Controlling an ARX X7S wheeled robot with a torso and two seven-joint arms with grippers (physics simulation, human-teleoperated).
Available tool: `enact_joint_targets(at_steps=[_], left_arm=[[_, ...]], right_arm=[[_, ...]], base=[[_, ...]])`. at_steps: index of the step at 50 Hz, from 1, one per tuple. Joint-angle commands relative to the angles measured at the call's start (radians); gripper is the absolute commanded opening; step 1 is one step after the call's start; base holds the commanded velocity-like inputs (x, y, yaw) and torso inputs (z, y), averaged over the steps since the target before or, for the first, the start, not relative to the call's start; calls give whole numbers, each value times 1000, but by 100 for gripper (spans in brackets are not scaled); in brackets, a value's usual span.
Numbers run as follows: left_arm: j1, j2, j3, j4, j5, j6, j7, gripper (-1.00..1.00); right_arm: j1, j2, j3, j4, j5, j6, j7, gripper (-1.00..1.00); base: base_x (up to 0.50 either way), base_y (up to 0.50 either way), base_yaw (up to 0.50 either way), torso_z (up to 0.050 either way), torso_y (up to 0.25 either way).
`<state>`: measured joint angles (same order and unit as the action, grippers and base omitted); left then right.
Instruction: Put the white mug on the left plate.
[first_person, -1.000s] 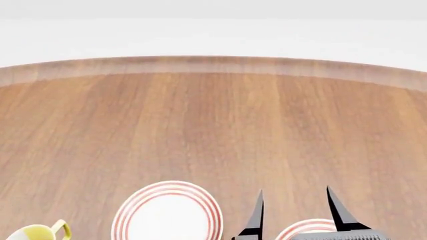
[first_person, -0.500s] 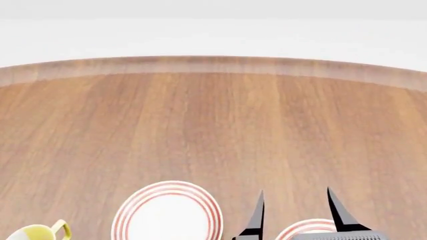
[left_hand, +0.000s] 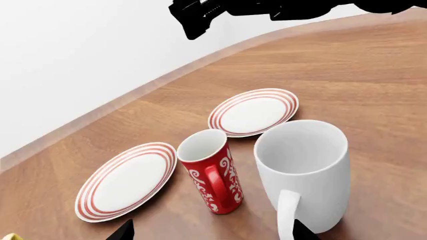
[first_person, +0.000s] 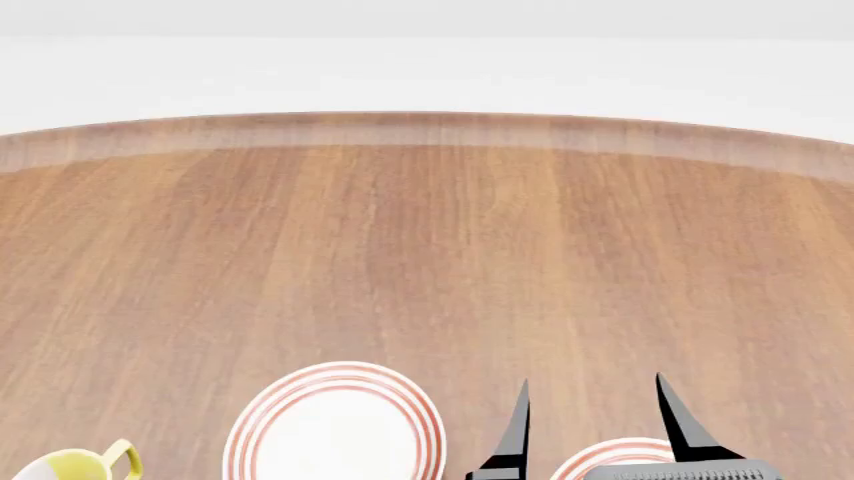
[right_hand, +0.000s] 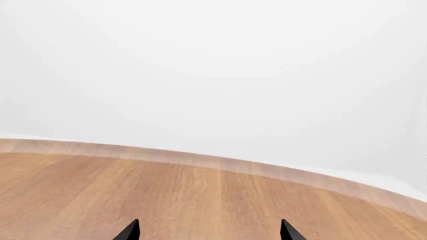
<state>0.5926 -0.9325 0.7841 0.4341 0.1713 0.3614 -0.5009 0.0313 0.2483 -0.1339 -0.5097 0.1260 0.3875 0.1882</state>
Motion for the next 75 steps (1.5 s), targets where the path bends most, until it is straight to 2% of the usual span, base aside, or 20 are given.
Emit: enact_joint_targets(at_steps=[1,11,26,37,45,58,75], left_arm=[[-47,29,30,-12,0,-16,49,100],[-72,49,56,-47,-16,-12,86,100],[-159,115,85,-211,-106,68,155,100],[-187,126,88,-252,-135,97,175,100],[-227,151,103,-292,-156,73,219,100],[-290,222,137,-433,-173,172,281,100],[-369,268,161,-550,-254,182,381,100]], right_arm=[[-3,4,-2,1,6,-8,6,100],[-2,10,2,-1,12,-7,12,100],[-10,15,1,-4,19,-12,22,100],[-8,19,-1,1,25,-20,25,100],[-1,18,-9,12,25,-24,26,100],[5,22,-19,4,26,-14,34,100],[14,25,-22,2,35,-13,41,100]], base=[[0,0,0,0,0],[0,0,0,0,0],[0,0,0,0,0],[0,0,0,0,0],[0,0,0,0,0],[0,0,0,0,0],[0,0,0,0,0]])
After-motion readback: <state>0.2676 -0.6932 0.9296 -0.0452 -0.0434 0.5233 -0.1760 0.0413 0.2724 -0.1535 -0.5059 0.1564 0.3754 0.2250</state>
